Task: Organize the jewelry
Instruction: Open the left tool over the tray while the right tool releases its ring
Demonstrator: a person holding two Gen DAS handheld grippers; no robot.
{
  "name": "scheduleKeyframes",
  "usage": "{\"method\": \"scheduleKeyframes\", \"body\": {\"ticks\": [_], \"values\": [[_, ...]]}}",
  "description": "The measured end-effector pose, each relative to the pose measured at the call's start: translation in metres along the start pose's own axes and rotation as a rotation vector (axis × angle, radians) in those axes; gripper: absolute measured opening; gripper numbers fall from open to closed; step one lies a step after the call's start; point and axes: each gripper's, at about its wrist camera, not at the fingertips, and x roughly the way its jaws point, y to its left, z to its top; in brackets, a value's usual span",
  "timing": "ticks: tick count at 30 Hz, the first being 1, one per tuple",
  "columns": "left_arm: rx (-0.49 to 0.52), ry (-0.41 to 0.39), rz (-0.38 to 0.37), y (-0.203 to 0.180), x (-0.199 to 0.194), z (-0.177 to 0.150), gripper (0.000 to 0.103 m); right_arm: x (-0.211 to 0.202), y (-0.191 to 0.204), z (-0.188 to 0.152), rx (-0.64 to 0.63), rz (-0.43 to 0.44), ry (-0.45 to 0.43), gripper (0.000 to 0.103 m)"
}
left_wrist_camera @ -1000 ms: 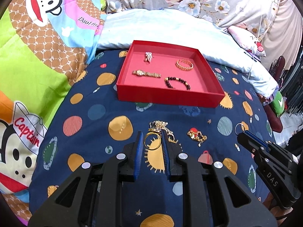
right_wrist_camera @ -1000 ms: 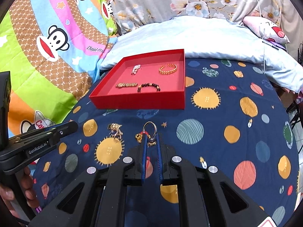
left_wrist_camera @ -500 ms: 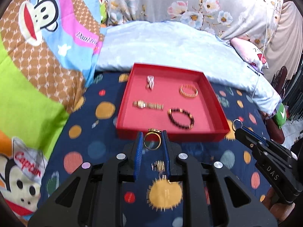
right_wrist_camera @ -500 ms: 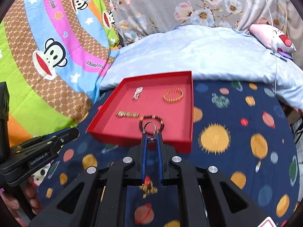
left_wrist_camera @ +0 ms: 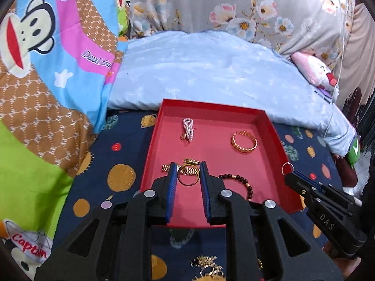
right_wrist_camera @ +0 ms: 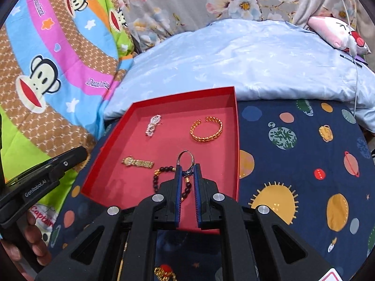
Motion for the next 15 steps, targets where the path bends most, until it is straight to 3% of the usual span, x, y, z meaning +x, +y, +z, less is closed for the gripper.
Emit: {"method": "scheduleKeyframes", "body": {"ticks": [6, 13, 15], "values": [[0.006, 0.042, 0.012, -0.001, 0.027, -0.004, 0.019, 0.015, 0.0, -0.002, -0.016, -0.026, 0.019, 0.009], [-0.016, 0.037, 0.02, 0.005, 0.033, -0.003, 0.019, 0.022, -0.001, -0.005, -0.024, -0.038, 0.03, 0.009], [-0.023, 0.03, 0.033, 0.006, 0.033, -0.003, 0.028, 0.021, 0.0, -0.006, -0.023, -0.044, 0.018, 0.01]]}}
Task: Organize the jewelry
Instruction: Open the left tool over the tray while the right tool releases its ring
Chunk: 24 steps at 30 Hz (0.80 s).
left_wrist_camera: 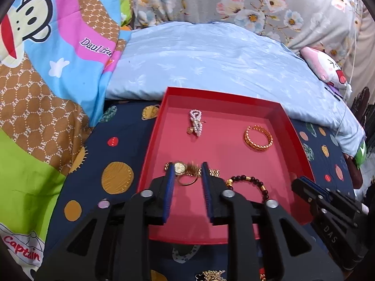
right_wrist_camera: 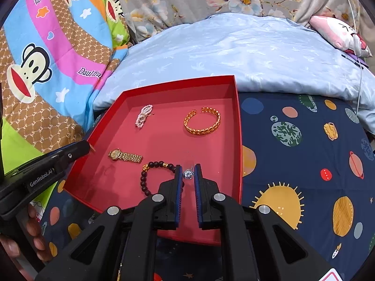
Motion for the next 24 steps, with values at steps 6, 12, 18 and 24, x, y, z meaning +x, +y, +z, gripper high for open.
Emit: {"method": "scheduleKeyframes", "body": {"ticks": [6, 12, 18, 24], "values": [[-0.006, -0.002, 0.01, 0.003, -0.003, -0.002, 0.035, -0.009, -0.001, 0.0, 0.006, 0.002, -0.021, 0.012], [-0.012, 0.003, 0.014, 0.004, -0.008, -0.008, 0.035, -0.021, -0.002, -0.005, 0.011, 0.011, -0.029, 0.012], [-0.014, 0.007, 0.014, 0.003, -0.015, -0.013, 0.035, -0.033, -0.001, -0.015, 0.014, 0.014, -0.031, 0.012], [-0.024, 0.007, 0.012, 0.004, -0.029, -0.024, 0.035, -0.048, -0.001, -0.031, 0.026, 0.025, -0.026, 0.012]]}}
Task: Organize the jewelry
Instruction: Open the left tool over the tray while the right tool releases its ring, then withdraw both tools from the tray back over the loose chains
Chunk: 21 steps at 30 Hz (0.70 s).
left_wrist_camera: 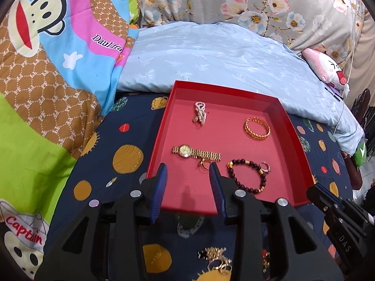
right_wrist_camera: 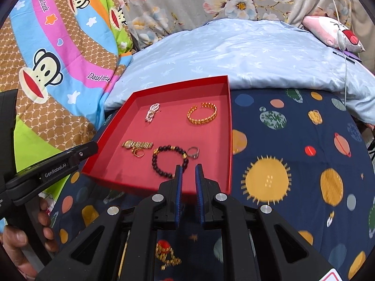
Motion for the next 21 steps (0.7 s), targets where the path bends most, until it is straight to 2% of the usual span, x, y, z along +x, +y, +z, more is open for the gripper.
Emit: {"method": "scheduleKeyframes", "body": {"ticks": [21], "values": [[-0.048, 0.085, 0.021, 0.027, -0.03, -0.068, 0.036, -0.018, 0.013, -0.079, 0.001, 0.037, 0.118, 0.012]]}}
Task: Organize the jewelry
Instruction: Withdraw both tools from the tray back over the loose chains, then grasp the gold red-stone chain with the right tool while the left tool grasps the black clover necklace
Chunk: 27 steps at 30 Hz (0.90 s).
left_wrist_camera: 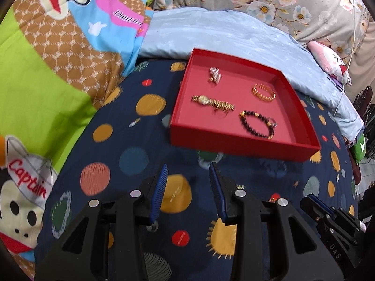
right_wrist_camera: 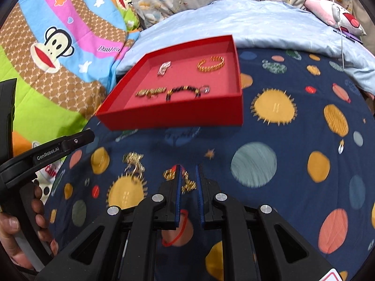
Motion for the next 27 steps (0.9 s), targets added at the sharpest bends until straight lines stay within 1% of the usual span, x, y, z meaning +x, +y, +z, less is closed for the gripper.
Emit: {"method": "scheduleKeyframes", "body": {"ticks": [5, 9, 14, 19, 21, 23, 25, 27], "values": [[-0.008, 0.029, 0.005, 0.006, 0.002, -0.015, 0.036, 0.006, 0.009, -0.012, -0.02, 0.004, 0.027, 0.012], [-0.007, 0.047, 0.007, 0.008, 0.005, -0.022, 0.036, 0.012, 0.011, -0.013, -0.032, -0.001, 0.039, 0.012], [-0.01, 0.057, 0.003, 0.007, 0.008, -0.025, 0.036, 0.024, 0.011, -0.013, -0.035, -0.012, 0.058, 0.012], [-0.015, 0.065, -0.009, 0.005, 0.011, -0.024, 0.036, 0.028, 0.011, -0.01, -0.04, -0.014, 0.052, 0.012], [-0.014, 0.067, -0.013, 0.003, 0.013, -0.024, 0.036, 0.029, 0.011, -0.009, -0.038, -0.008, 0.053, 0.015], [-0.013, 0.069, -0.016, 0.002, 0.014, -0.024, 0.036, 0.03, 0.012, -0.007, -0.03, 0.009, 0.052, 0.026], [-0.013, 0.071, -0.019, 0.001, 0.015, -0.024, 0.036, 0.031, 0.014, -0.007, -0.036, 0.004, 0.046, 0.029], [-0.013, 0.071, -0.02, 0.0, 0.015, -0.024, 0.036, 0.033, 0.02, -0.007, -0.061, -0.024, 0.037, 0.029]]}}
